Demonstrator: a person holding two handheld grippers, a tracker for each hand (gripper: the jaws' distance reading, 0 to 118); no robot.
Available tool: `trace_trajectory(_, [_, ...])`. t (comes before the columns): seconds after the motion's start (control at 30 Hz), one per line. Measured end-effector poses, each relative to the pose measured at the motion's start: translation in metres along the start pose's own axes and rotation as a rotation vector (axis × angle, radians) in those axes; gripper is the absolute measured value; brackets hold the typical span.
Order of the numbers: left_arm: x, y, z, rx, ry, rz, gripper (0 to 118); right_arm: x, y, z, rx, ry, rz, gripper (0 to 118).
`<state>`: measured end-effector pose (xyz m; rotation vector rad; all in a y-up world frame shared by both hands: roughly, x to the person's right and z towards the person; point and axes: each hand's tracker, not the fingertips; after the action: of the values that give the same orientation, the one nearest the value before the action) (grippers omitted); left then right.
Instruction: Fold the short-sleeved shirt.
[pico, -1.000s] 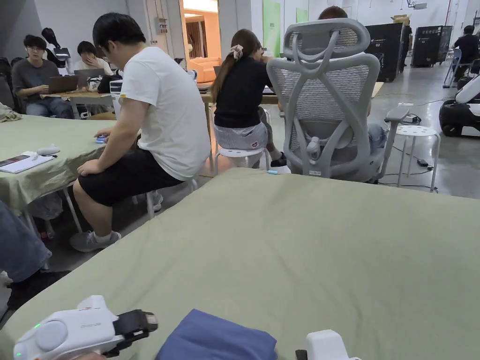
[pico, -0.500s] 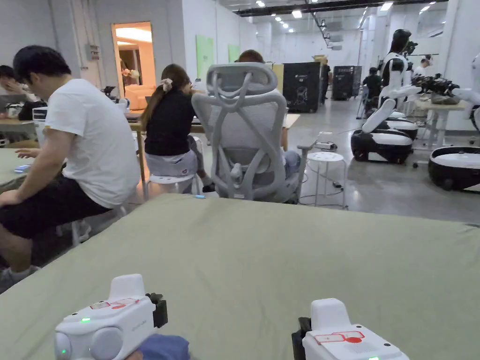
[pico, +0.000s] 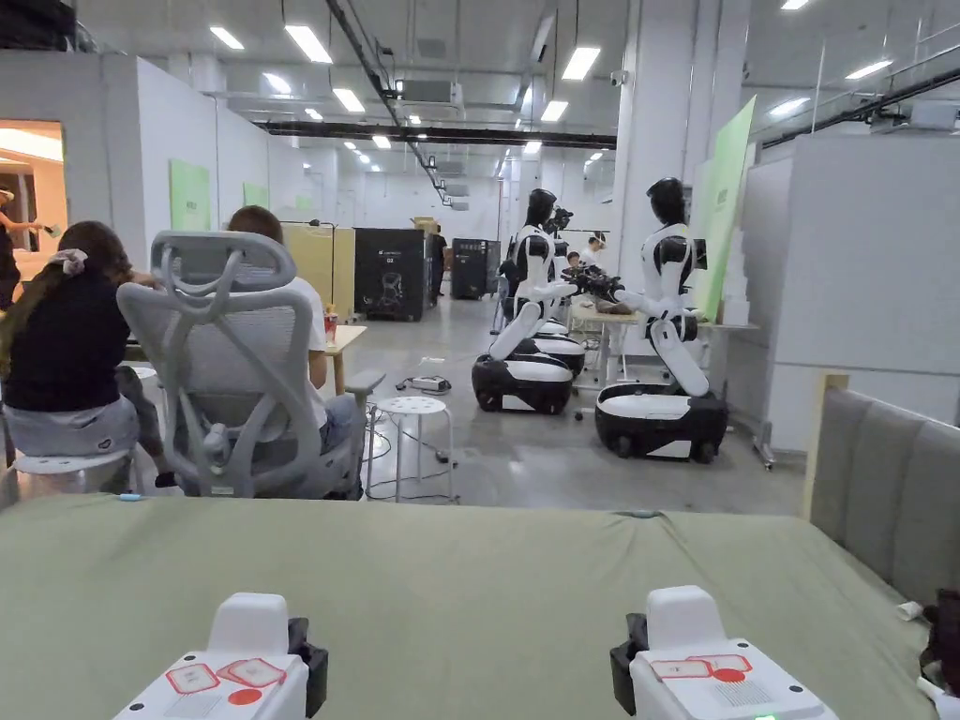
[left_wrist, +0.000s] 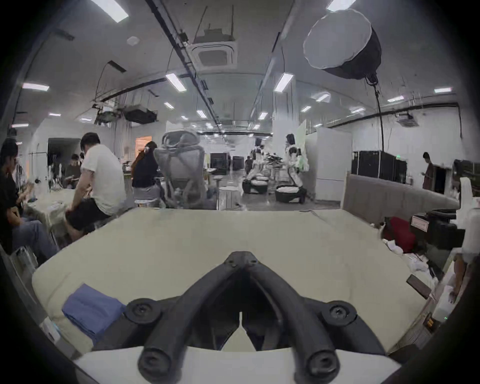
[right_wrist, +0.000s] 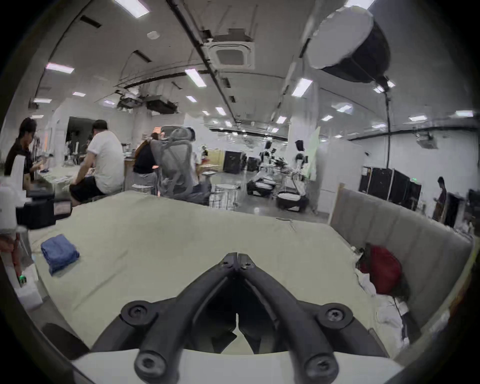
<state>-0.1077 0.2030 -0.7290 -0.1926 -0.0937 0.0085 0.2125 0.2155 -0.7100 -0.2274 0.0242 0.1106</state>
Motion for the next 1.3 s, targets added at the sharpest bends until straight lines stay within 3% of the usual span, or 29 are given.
trace_trajectory(0.13, [0.014,-0.002,0.002,-0.005,-0.008,-0.055,0,0.007,-0.010,0.001,-0.003,-0.046,0.019,0])
trace_trajectory(0.2, [0.011,0.001,0.006,-0.002,-0.023,-0.048,0,0.009,-0.013,0.000,-0.001,-0.009,-0.040,0])
trace_trajectory(0.3, [0.010,0.007,0.008,0.003,-0.017,-0.057,5,0.006,-0.014,0.001,0.013,-0.032,-0.028,3])
trace_trajectory(0.37, [0.008,0.009,0.010,0.007,-0.014,-0.067,21,0.005,-0.013,0.001,0.016,-0.031,-0.023,8])
trace_trajectory(0.43, [0.007,0.009,0.011,0.014,-0.006,-0.068,38,0.006,-0.011,0.001,0.021,-0.030,-0.032,26])
trace_trajectory(0.5, [0.003,0.008,0.012,0.009,-0.007,-0.056,58,0.004,-0.010,0.002,0.028,-0.030,-0.039,70])
trace_trajectory(0.53, [0.005,0.008,0.013,0.015,-0.007,-0.051,70,0.001,-0.009,0.002,0.029,-0.026,-0.033,83])
trace_trajectory(0.57, [0.005,0.008,0.013,0.020,-0.004,-0.052,89,0.001,-0.009,0.001,0.025,-0.021,-0.017,91])
trace_trajectory(0.63, [0.005,0.007,0.014,0.032,-0.002,-0.063,94,-0.003,-0.009,0.001,0.030,-0.016,0.014,93])
trace_trajectory(0.67, [0.006,0.007,0.013,0.033,-0.006,-0.066,110,-0.005,-0.009,0.001,0.034,-0.016,0.016,97])
trace_trajectory(0.7, [0.007,0.007,0.013,0.034,-0.010,-0.072,118,-0.005,-0.009,0.000,0.031,-0.021,0.015,102])
trace_trajectory(0.77, [0.008,0.006,0.014,0.050,-0.016,-0.076,118,-0.005,-0.009,0.000,0.026,-0.032,0.009,116])
trace_trajectory(0.8, [0.009,0.008,0.016,0.049,-0.014,-0.080,118,-0.005,-0.010,0.000,0.032,-0.032,0.000,118])
trace_trajectory(1.17, [0.005,0.009,0.020,0.058,0.001,-0.058,118,0.001,-0.005,0.007,0.044,0.014,-0.075,118])
trace_trajectory(1.3, [0.005,0.009,0.021,0.058,0.001,-0.050,118,0.003,-0.001,0.011,0.067,0.022,-0.215,118])
